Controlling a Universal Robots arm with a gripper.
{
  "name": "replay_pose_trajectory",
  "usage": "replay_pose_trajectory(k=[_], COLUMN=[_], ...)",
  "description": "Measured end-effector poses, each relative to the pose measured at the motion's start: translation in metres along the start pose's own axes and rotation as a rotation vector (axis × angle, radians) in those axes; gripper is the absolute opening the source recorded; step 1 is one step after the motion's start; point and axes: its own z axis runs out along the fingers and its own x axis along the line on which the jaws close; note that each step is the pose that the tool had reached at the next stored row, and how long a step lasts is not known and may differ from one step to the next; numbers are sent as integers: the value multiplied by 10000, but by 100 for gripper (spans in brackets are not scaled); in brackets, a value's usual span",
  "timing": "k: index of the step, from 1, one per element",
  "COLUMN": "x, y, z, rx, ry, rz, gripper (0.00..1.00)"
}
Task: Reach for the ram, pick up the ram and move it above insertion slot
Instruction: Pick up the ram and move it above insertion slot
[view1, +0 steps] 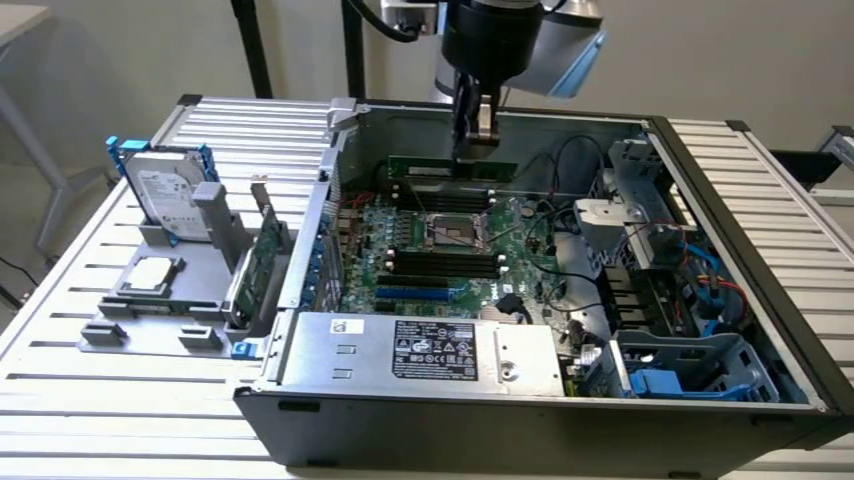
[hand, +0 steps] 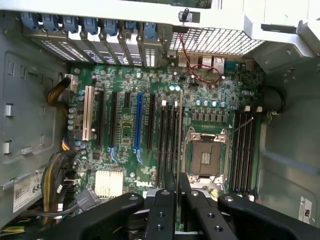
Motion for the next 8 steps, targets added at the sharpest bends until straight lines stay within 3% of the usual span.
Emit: replay_pose_trajectory(k=[4, 8], x=[-15, -23], y=[-22, -46], z=[47, 81], rx=[6, 7], ry=[35, 159], rz=[164, 260], gripper=[14, 14])
